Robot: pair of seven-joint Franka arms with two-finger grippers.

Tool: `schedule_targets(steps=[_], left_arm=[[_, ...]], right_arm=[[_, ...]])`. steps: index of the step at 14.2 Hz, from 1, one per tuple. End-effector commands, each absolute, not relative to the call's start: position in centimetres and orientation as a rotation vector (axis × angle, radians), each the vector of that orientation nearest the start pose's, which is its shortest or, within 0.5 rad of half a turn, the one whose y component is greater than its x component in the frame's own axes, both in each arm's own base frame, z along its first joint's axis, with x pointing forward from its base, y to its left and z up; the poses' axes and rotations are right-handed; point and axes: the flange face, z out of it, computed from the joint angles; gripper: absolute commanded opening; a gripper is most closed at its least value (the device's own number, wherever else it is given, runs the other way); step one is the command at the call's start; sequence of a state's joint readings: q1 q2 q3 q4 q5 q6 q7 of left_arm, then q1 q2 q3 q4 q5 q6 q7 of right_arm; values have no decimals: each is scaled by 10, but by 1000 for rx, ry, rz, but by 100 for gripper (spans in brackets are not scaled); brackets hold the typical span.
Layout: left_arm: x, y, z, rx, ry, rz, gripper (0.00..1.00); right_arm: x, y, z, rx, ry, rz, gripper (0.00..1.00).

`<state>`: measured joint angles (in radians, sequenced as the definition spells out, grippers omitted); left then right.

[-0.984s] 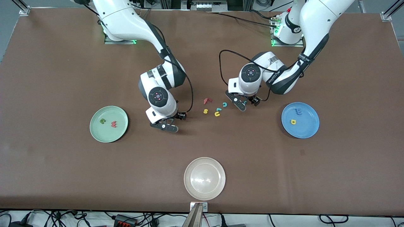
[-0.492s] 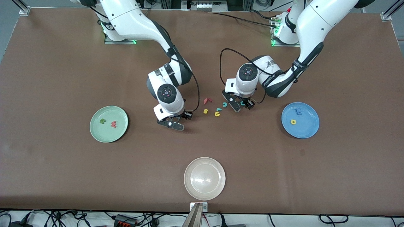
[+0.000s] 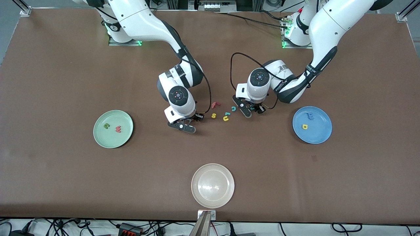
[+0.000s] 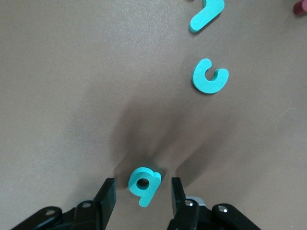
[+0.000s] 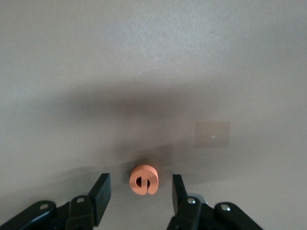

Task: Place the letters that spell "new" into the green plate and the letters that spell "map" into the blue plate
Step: 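Grasp the orange letter with the right gripper while the left grasps teal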

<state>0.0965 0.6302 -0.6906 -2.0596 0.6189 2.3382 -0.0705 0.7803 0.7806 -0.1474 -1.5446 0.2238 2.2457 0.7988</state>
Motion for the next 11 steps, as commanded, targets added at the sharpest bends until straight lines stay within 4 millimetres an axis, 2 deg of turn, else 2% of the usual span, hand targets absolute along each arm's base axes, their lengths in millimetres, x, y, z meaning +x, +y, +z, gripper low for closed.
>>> schedule_targets(steps=[1, 4, 5, 6, 7, 9, 10, 11], left_arm=[[477, -315, 171, -2741, 1424, 168, 44], [477, -315, 170, -2743, 1422, 170, 36], [477, -316, 170, -2742, 1423, 168, 27], [478, -315, 171, -2742, 1421, 168, 13], [479, -314, 172, -2739, 1418, 168, 9], [479, -314, 177, -2727, 1409, 172, 9], [481, -310, 183, -2706, 1390, 192, 9], [489, -305, 199, -2677, 1359, 199, 9]], right_arm=[[548, 433, 187, -3105, 442, 179, 60], [546, 431, 184, -3114, 435, 192, 60], [546, 430, 182, -3118, 436, 197, 57], [546, 430, 181, -3119, 434, 198, 57], [546, 430, 180, -3123, 434, 198, 57], [545, 429, 171, -3130, 442, 202, 57], [546, 429, 170, -3129, 442, 200, 57], [546, 429, 171, -3127, 440, 199, 56]])
